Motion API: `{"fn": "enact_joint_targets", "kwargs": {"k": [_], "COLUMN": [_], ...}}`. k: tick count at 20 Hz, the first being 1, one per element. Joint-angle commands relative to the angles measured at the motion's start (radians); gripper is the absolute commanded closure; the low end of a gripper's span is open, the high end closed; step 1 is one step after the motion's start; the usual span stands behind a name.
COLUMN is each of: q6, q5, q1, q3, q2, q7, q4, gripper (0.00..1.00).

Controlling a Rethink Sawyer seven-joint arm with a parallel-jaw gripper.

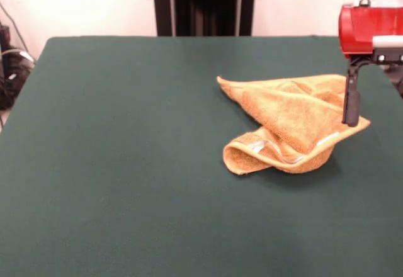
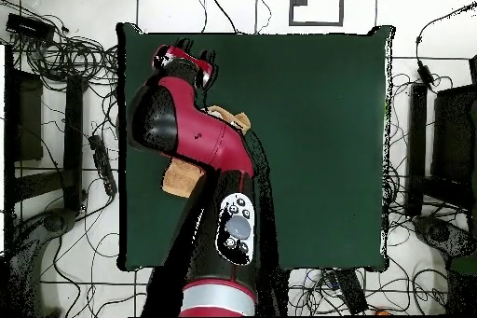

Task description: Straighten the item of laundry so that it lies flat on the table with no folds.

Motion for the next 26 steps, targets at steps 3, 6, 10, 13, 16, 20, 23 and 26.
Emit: {"fn": "enact_joint_targets", "kwargs": {"k": [3, 6, 10, 13, 16, 20, 23, 26], "q6": [-0.075, -0.091, -0.119, -0.131, -0.147, -0.168, -0.187, -0.207], "q5": [0.021, 0.013, -0.019, -0.045, -0.073, -0.089, -0.103, -0.115], "q1": [-0.014, -0.023, -0.046, -0.063, -0.078, -0.085, -0.094, -0.099], "q3": [0.110, 0.107, 0.121, 0.127, 0.136, 0.141, 0.151, 0.154], "q2": [0.086, 0.095, 0.100, 0.098, 0.098, 0.100, 0.099, 0.102], "q7": [0.314, 0.304, 0.295, 0.284, 0.282, 0.291, 0.302, 0.309], "q4": [0.134, 0.134, 0.144, 0.158, 0.171, 0.188, 0.207, 0.220], "gripper": [0.00, 0.00, 0.00, 0.00, 0.00, 0.00, 0.00, 0.00]}}
